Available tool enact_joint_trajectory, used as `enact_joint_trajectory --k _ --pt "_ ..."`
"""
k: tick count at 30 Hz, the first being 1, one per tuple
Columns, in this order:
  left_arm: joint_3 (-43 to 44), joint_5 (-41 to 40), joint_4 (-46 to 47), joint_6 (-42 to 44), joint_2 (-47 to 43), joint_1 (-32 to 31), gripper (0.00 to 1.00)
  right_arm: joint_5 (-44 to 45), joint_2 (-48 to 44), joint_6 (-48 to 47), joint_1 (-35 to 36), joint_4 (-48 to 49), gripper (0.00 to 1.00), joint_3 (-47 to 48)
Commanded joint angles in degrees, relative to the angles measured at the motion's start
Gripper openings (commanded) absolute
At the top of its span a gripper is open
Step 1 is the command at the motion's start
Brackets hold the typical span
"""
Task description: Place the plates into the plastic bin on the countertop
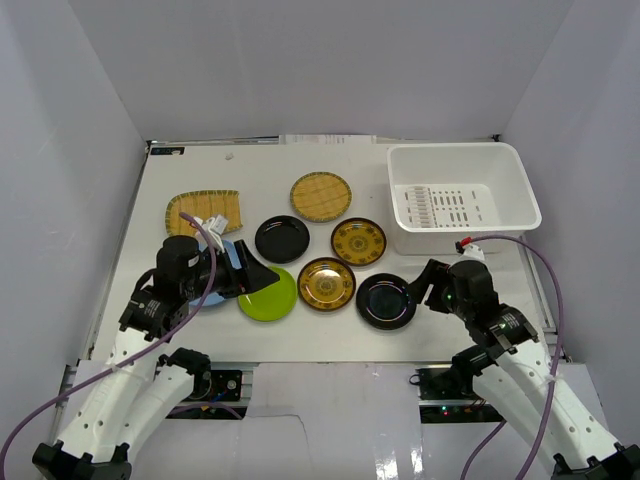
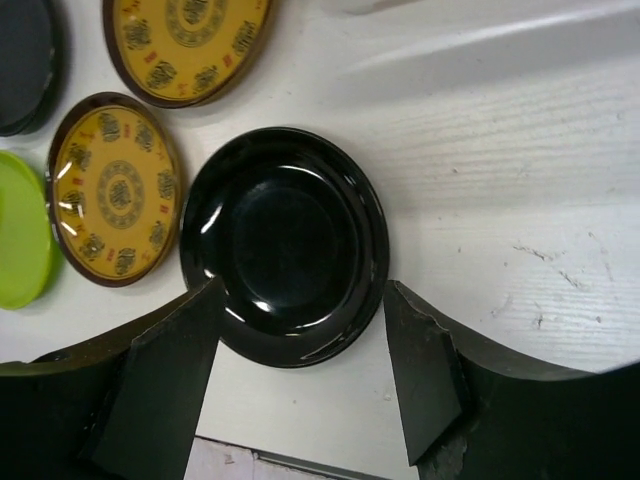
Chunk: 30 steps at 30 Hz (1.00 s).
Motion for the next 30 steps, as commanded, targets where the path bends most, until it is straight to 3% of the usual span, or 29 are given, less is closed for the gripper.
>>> enact_joint_trajectory --k 1,10,21,30 --pt "1.01 -5.67 -10.93 -2.9 -0.91 -0.29 0.88 0.63 -0.78 1.17 -1.58 0.27 0.7 -2.43" --pt "-4.79 -12.89 -16.13 -14.33 2.07 -0.29 0.84 -6.57 1.06 3.8 -5.88 7.12 0.67 -8.84" --pt "-16.92 -16.24 -10.33 -22.51 -0.74 -0.2 0.81 -20.64 4.67 4.42 -14.5 18.37 0.58 -18.69" --pt "-21.05 -20.46 -3.48 -25.5 4.45 -0.29 0.77 -21.79 5.73 5.74 -15.03 22.95 0.38 -21.86"
